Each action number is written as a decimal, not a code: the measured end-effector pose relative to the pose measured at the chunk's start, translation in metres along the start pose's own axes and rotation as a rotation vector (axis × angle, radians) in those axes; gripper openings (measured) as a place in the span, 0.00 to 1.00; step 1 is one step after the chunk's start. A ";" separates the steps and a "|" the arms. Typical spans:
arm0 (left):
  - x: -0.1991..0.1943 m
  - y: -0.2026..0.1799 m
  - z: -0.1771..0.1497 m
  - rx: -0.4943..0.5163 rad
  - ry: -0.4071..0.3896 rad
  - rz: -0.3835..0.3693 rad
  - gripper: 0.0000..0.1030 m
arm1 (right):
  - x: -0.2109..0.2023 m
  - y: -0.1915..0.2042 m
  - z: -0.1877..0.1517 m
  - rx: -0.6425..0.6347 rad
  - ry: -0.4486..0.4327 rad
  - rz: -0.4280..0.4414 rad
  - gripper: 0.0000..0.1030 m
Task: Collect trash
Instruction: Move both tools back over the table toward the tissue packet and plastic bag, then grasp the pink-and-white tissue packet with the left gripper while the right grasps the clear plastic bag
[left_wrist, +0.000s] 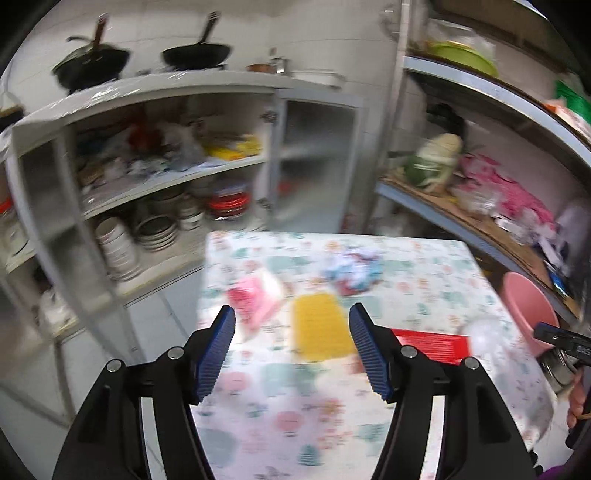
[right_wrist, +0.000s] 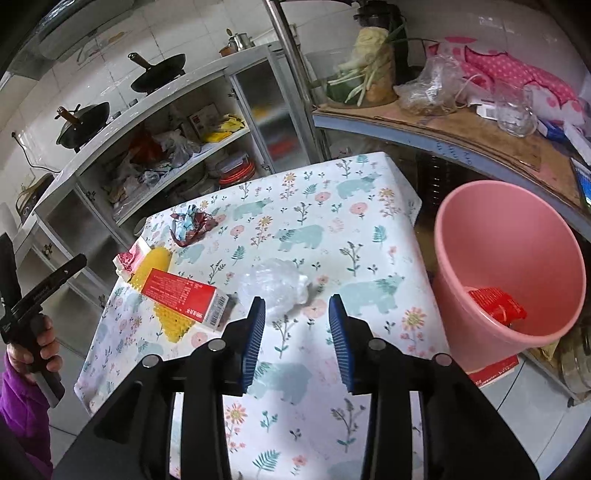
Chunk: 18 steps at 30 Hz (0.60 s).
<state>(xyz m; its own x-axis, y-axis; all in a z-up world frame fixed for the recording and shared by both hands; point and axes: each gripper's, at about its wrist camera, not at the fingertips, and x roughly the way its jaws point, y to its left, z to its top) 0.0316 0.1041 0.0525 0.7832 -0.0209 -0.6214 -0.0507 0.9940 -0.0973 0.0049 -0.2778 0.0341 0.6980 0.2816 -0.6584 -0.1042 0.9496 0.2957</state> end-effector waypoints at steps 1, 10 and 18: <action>0.004 0.009 0.000 -0.013 0.006 0.015 0.61 | 0.003 0.001 0.001 0.000 0.004 0.001 0.36; 0.058 0.033 0.004 0.021 0.077 0.044 0.62 | 0.024 0.008 0.005 0.007 0.045 -0.019 0.36; 0.094 0.043 0.004 0.024 0.092 0.026 0.55 | 0.035 0.005 0.008 0.041 0.068 -0.031 0.36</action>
<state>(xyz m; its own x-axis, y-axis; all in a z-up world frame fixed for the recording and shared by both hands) 0.1054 0.1453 -0.0074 0.7218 -0.0035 -0.6921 -0.0546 0.9966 -0.0620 0.0348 -0.2638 0.0180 0.6507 0.2618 -0.7127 -0.0532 0.9521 0.3011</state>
